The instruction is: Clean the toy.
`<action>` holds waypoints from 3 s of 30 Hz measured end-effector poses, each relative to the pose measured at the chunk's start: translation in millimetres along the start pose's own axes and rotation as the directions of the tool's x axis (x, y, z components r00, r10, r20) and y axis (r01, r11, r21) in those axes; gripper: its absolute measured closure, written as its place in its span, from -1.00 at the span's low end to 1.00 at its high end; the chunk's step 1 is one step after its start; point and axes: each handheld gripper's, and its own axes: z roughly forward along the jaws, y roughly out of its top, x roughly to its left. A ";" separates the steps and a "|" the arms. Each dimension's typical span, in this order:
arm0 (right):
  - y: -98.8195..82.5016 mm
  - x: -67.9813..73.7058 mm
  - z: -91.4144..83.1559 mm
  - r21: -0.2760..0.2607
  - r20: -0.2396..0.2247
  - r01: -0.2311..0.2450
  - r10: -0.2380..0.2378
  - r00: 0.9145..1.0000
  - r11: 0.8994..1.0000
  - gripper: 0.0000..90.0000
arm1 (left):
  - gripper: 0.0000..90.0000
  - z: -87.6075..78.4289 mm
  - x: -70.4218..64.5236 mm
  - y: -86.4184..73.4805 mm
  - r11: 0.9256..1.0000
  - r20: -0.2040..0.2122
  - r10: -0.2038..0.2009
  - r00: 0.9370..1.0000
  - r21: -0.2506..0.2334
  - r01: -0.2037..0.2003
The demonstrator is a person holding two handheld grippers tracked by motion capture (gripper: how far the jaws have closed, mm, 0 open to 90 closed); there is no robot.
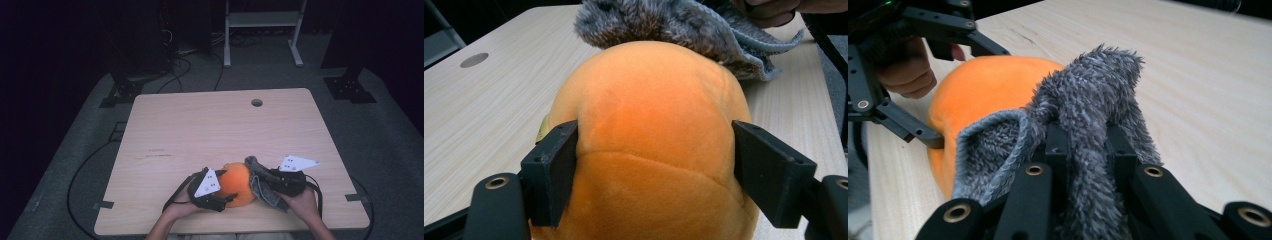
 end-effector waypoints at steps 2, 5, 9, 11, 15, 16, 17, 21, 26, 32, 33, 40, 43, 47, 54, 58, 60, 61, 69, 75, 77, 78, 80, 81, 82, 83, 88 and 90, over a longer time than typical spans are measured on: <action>-3.5 -6.2 -0.9 0.030 0.010 -0.039 0.039 0.999 0.999 0.70 | -0.49 0.0 0.3 0.5 1.000 0.003 -0.005 1.000 0.000 0.005; -9.7 -11.6 -1.1 0.075 0.026 -0.067 0.065 0.998 0.995 0.69 | -0.49 0.1 1.0 0.2 1.000 0.006 -0.012 1.000 -0.007 0.012; -16.0 -17.0 -2.7 0.129 0.038 -0.098 0.094 0.995 0.987 0.69 | -0.50 0.1 0.7 0.9 1.000 0.002 -0.009 1.000 -0.005 0.009; -12.7 -14.5 -5.0 0.116 0.052 -0.078 0.073 0.996 0.990 0.70 | -0.51 0.5 0.4 1.5 1.000 0.000 -0.012 1.000 -0.004 0.012; 12.3 4.3 -9.3 -0.037 -0.009 -0.010 0.010 1.000 0.999 0.69 | -0.51 2.6 -2.9 3.4 1.000 -0.010 0.007 1.000 -0.004 -0.007; 15.5 9.0 -6.7 -0.037 -0.020 0.010 -0.011 1.000 0.999 0.69 | -0.52 2.6 -2.9 3.4 1.000 -0.010 0.007 1.000 -0.004 -0.007; 16.4 13.2 -3.0 -0.015 -0.021 0.033 -0.033 0.999 0.999 0.69 | -0.53 2.2 -4.0 3.7 1.000 -0.013 0.023 1.000 -0.001 -0.023; 9.3 18.2 2.5 0.005 -0.010 0.073 -0.073 0.997 0.997 0.70 | -0.68 -2.4 0.5 7.5 1.000 0.006 0.014 1.000 -0.018 -0.014; 2.0 12.1 -7.0 0.035 -0.010 0.072 -0.072 0.997 0.997 0.70 | -0.83 -11.4 14.2 8.4 0.996 -0.004 -0.085 0.996 -0.041 0.085; -2.4 11.0 -11.5 0.028 -0.023 0.110 -0.109 0.994 0.994 0.70 | -0.87 3.3 19.7 4.1 0.968 0.081 -0.251 0.965 0.039 0.249; -2.3 10.8 -11.7 0.025 -0.022 0.107 -0.106 0.994 0.994 0.70 | -0.76 3.7 18.3 3.6 0.969 0.084 -0.248 0.965 0.033 0.246; 13.3 25.5 -18.2 -0.012 0.029 0.174 -0.173 0.984 0.985 0.71 | -0.32 -2.6 6.5 17.4 0.992 -0.014 -0.126 0.992 -0.014 0.126; 19.9 33.1 -18.9 -0.037 0.014 0.198 -0.198 0.980 0.980 0.71 | -0.32 0.1 1.4 23.0 0.995 -0.034 -0.095 0.995 -0.010 0.094; 30.0 51.3 -10.3 -0.052 -0.001 0.262 -0.263 0.965 0.964 0.71 | -0.34 4.7 -9.0 28.4 1.000 -0.064 -0.026 0.998 0.002 0.026; 23.1 37.4 -12.8 -0.040 -0.012 0.212 -0.213 0.977 0.976 0.72 | -0.63 5.1 -1.0 23.7 0.995 -0.022 -0.098 0.995 -0.011 0.098; 17.9 26.7 -15.7 -0.035 -0.008 0.181 -0.181 0.983 0.983 0.72 | -0.71 10.4 6.2 18.8 0.978 0.009 -0.210 0.978 0.008 0.210; 17.6 22.1 -16.9 -0.026 0.004 0.165 -0.165 0.986 0.986 0.72 | -0.55 9.7 4.2 18.7 0.982 0.000 -0.187 0.982 -0.009 0.187; 17.7 20.1 -17.9 -0.024 0.007 0.156 -0.156 0.988 0.987 0.72 | -0.47 9.7 4.2 18.7 0.982 0.000 -0.187 0.982 -0.009 0.187; 41.4 51.0 -22.5 -0.052 -0.031 0.278 -0.279 0.960 0.959 0.72 | -0.36 11.8 -18.6 29.5 0.998 -0.030 0.062 0.998 -0.029 -0.062; 33.4 39.7 -18.6 -0.015 -0.026 0.253 -0.253 0.967 0.967 0.72 | -0.31 9.8 -17.5 21.4 0.996 -0.022 0.082 0.996 -0.020 -0.082; 27.5 27.6 -22.4 -0.008 0.004 0.218 -0.218 0.976 0.976 0.72 | -0.31 7.1 -13.7 17.1 0.998 -0.009 0.063 0.998 -0.014 -0.063; 24.9 23.6 -23.1 -0.004 0.011 0.203 -0.203 0.979 0.979 0.72 | -0.33 6.8 -12.3 16.0 0.999 -0.001 0.044 0.999 -0.016 -0.044; 21.7 19.2 -23.6 -0.001 0.012 0.179 -0.178 0.984 0.984 0.72 | -0.36 6.5 -10.3 15.7 1.000 0.012 0.021 1.000 -0.014 -0.021; 18.0 15.5 -23.2 -0.005 0.005 0.154 -0.154 0.988 0.988 0.72 | -0.51 6.5 -8.0 16.6 1.000 0.026 -0.005 1.000 -0.013 0.006; 18.5 17.1 -22.6 -0.004 0.012 0.160 -0.160 0.987 0.987 0.72 | -0.58 5.6 -4.0 20.8 0.998 0.047 -0.063 0.997 -0.006 0.063; 18.5 17.1 -22.6 -0.004 0.012 0.160 -0.160 0.987 0.987 0.72 | -0.59 5.6 -4.0 20.8 0.998 0.047 -0.063 0.997 -0.006 0.063; 27.3 37.4 -14.3 -0.025 -0.029 0.200 -0.201 0.979 0.979 0.72 | -0.50 2.0 -1.0 20.5 0.997 0.037 -0.076 0.996 -0.012 0.077; 27.6 39.7 -12.8 -0.031 -0.050 0.212 -0.213 0.976 0.977 0.72 | -0.41 -0.4 0.4 17.0 0.997 0.034 -0.072 0.997 -0.009 0.072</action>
